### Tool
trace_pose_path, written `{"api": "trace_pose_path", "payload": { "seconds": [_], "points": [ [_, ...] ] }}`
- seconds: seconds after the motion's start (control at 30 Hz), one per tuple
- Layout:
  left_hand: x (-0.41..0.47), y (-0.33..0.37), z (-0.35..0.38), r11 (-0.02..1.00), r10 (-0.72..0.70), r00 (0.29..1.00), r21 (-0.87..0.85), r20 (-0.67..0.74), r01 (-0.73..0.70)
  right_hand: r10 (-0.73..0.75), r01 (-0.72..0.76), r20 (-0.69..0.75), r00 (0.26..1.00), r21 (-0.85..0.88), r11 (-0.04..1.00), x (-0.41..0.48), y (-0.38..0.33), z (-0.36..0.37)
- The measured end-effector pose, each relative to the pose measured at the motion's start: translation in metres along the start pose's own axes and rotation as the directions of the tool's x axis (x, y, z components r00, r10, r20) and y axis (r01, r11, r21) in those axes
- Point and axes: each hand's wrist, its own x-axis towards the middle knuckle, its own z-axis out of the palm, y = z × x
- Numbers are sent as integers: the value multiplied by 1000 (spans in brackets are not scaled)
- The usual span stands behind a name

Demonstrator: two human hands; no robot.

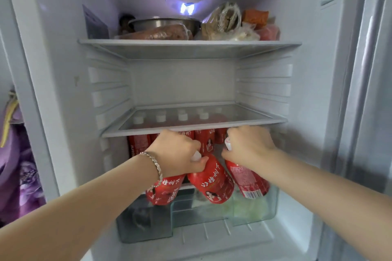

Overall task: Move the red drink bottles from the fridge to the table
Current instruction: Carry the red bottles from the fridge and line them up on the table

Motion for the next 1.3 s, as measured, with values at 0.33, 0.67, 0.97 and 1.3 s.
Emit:
{"api": "trace_pose_path", "payload": {
  "seconds": [0.33,0.67,0.97,1.3],
  "points": [
    [-69,77,-64,835,-535,791,332,297,440,-517,517,13,856,-64,853,-36,-31,-5],
    [-251,211,-158,409,-907,207,648,368,643,-911,920,-148,385,139,366,-176,-150,-38],
    [-388,444,-330,-115,-945,-319,838,74,534,-854,943,-476,-208,134,-305,-430,-217,-149],
    [-426,794,-523,-572,-625,-716,807,-311,149,-550,682,-603,-578,13,-731,-790,-153,-290]
  ]
}}
